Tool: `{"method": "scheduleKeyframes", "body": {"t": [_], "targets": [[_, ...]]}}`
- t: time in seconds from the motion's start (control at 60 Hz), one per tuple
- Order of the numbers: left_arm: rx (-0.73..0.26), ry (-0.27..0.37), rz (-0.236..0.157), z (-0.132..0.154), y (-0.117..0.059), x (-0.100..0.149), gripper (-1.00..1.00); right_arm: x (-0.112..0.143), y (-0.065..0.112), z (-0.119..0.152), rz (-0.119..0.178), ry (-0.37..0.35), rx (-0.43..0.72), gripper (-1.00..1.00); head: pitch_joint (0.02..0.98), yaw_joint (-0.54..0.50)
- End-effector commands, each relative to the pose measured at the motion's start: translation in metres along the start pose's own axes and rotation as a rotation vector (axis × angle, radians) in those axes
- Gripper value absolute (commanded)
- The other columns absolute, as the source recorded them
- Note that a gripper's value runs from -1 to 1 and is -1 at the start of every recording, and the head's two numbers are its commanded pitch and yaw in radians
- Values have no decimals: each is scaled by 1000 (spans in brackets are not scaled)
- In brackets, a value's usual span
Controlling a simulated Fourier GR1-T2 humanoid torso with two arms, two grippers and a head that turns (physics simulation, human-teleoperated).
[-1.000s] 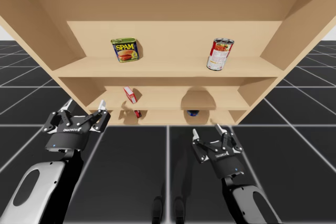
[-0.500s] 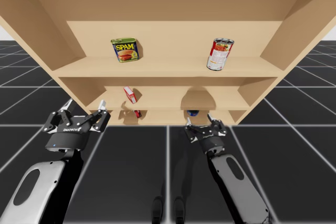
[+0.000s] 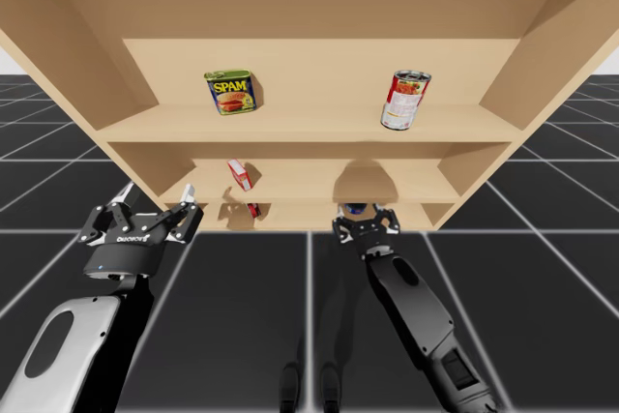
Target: Find the tuna fish can on the shelf and bring it to me.
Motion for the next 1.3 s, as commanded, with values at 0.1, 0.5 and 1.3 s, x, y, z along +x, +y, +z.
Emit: {"method": "scheduleKeyframes", "body": {"t": [0.1,0.5,1.3], "targets": [[1,0,-2,-1,0,0,-1000,-7,4,-21,-5,57,-35,-1000,748,-188],[6,0,0,-1,0,-1,-1000,-12,2,-42,-54,157,-89,-1000,749,-189],[5,1,1,-2,1,-1,-1000,-4,-12,-38,-64,104,-99,981,728,-203]]}}
